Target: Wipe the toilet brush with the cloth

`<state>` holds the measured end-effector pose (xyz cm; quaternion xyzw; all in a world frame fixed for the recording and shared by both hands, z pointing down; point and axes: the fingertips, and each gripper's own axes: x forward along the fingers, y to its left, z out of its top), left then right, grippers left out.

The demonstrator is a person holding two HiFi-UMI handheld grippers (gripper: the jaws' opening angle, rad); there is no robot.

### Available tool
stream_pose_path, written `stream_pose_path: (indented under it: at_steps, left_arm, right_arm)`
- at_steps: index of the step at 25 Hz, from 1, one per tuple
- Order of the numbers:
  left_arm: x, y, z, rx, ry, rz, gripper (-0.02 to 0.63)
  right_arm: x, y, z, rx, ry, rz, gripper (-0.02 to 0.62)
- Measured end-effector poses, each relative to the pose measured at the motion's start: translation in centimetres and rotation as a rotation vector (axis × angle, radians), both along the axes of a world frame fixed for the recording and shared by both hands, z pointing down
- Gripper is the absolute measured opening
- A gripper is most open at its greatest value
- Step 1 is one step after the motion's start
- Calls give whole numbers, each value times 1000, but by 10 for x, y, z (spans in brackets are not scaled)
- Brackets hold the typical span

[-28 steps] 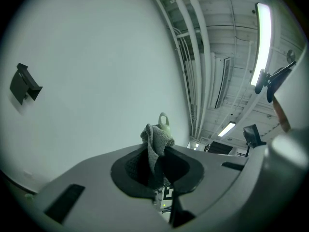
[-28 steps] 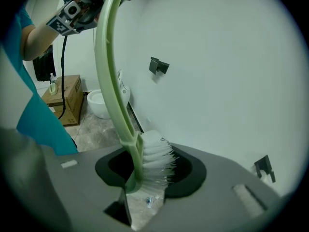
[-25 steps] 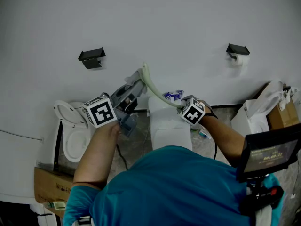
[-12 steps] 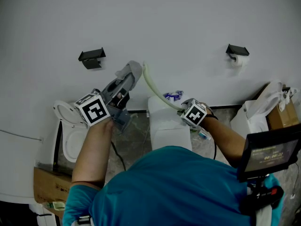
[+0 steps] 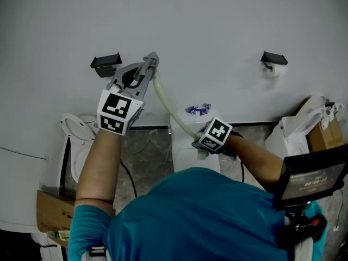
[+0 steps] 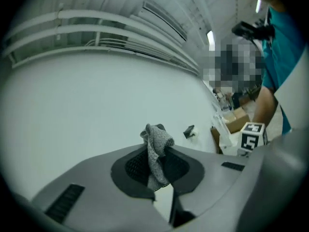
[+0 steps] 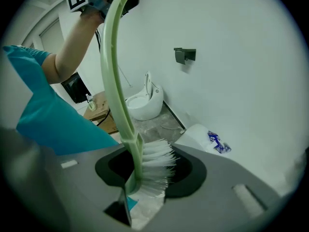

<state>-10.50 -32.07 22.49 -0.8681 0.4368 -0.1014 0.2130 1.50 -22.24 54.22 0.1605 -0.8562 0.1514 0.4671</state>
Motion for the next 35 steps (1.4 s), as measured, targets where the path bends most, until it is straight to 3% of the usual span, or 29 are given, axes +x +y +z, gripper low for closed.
stream_pose_path:
  at_steps: [3,12,17,32,35]
  left_arm:
    - [8,-6,7,56,-134,-42,38]
    - [6,-15,17,114,-258,-131,38]
    - [11,-15,22,170,-367,-178,38]
    - [44,1,50,234,-579,-145,38]
    - [41,1,45,244,-572,-165,38]
  right_arm:
    - [-4,-1,-3,6,1,-12,163]
    - [-11,-11,-21,-36,-93,26,163]
    - [-10,-17,-24,-20,-72,38,161]
    - [-8,-44,-32,-20,-93,134,163]
    - [-7,-47,-31,-25,-96,152,163]
